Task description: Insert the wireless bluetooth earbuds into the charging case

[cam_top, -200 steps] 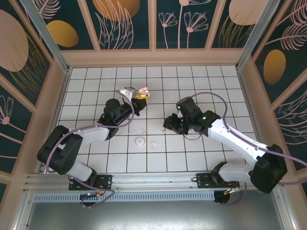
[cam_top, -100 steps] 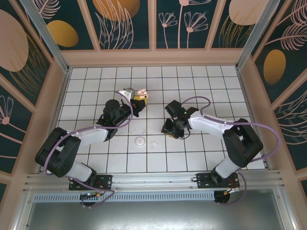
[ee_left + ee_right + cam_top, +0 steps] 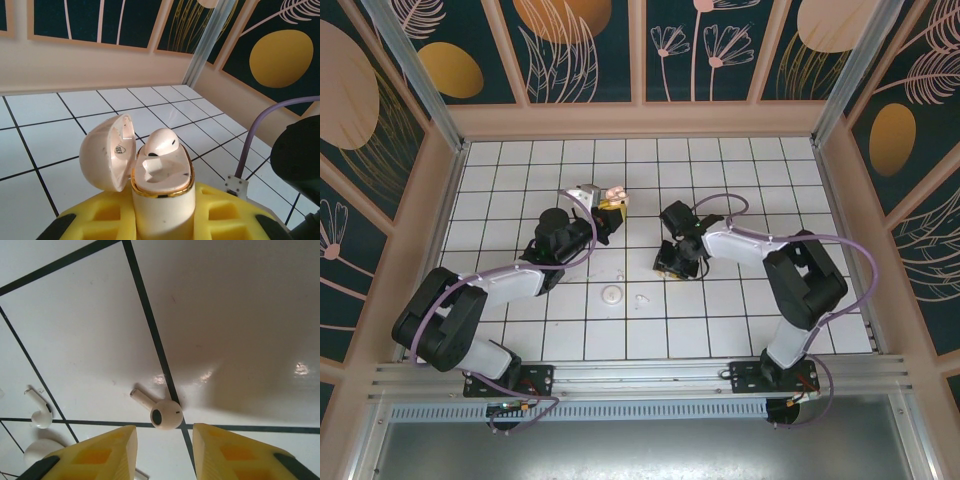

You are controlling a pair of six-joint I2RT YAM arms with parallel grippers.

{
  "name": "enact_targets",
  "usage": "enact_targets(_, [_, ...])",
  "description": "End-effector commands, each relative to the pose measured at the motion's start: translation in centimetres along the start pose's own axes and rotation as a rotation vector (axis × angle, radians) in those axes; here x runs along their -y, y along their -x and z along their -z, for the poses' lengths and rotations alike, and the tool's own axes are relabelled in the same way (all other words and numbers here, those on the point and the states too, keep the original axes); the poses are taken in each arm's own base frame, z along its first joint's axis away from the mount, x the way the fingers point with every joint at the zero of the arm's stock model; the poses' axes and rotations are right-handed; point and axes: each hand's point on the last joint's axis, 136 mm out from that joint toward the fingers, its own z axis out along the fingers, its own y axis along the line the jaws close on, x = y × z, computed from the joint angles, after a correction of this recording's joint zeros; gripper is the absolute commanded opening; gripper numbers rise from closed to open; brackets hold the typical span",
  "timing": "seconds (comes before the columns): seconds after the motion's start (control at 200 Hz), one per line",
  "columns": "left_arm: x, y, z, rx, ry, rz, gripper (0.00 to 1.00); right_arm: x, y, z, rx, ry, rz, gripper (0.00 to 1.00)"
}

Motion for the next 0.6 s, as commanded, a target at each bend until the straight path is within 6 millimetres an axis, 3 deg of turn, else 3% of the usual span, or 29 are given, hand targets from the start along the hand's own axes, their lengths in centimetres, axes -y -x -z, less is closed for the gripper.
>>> enact_targets(0.0, [0.0, 0.9, -0.1, 0.019, -0.001, 0.003, 0.14, -0.6, 0.8, -0.2, 0.001, 0.005, 0.019, 0.34])
enact_targets(0.596, [0.1, 1.0, -0.2, 0.009, -0.006, -0.010, 0.15, 0.8, 0.6, -1.5, -0.010, -0.046, 0.025, 0.23])
